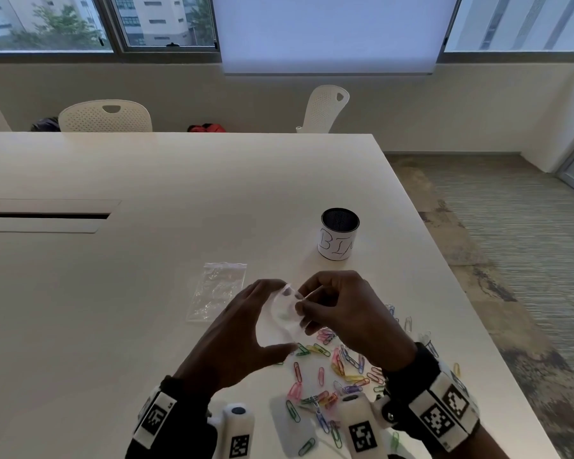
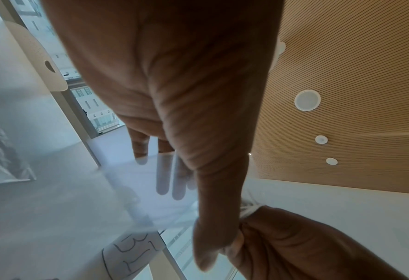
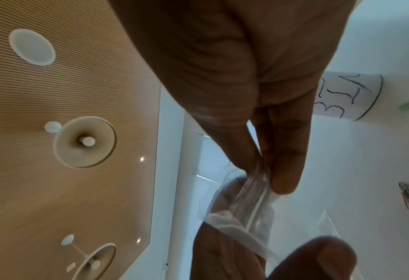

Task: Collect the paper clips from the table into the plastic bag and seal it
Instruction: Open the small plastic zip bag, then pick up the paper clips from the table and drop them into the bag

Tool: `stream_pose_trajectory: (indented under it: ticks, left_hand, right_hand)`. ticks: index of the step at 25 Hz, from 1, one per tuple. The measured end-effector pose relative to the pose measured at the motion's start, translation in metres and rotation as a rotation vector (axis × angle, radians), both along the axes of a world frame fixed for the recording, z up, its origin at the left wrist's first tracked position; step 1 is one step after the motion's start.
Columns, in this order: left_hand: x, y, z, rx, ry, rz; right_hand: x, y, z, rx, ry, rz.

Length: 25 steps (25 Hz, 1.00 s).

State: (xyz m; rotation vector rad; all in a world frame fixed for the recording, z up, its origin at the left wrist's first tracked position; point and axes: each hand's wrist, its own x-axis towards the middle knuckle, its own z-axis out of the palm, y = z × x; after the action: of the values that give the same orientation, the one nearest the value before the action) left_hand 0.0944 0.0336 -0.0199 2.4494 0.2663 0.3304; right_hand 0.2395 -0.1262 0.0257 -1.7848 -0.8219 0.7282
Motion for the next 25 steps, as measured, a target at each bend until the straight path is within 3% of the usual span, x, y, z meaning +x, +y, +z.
stream_pose_trajectory:
  ticks: [6, 11, 16, 25]
  left_hand:
    - [-0.002, 0.006, -0.007, -0.011, -0.031, 0.034]
    - [-0.02, 0.033, -0.016, 0.012, -0.005, 0.136]
    - [-0.031, 0.041, -0.029, -0.027, 0.051, 0.168]
    - [-0.022, 0.033, -0.036, -0.074, 0.068, 0.136]
  right_hand:
    - [0.002, 0.006, -0.005, -0.031, -0.045, 0.006]
    - [0.038, 0.008, -0.033, -0.144, -0.395, -0.092]
    - [0.048, 0.034, -0.068, -0.378, -0.605, 0.361]
    - [0.056, 0.069, -0.092, -0.286, -0.786, 0.619]
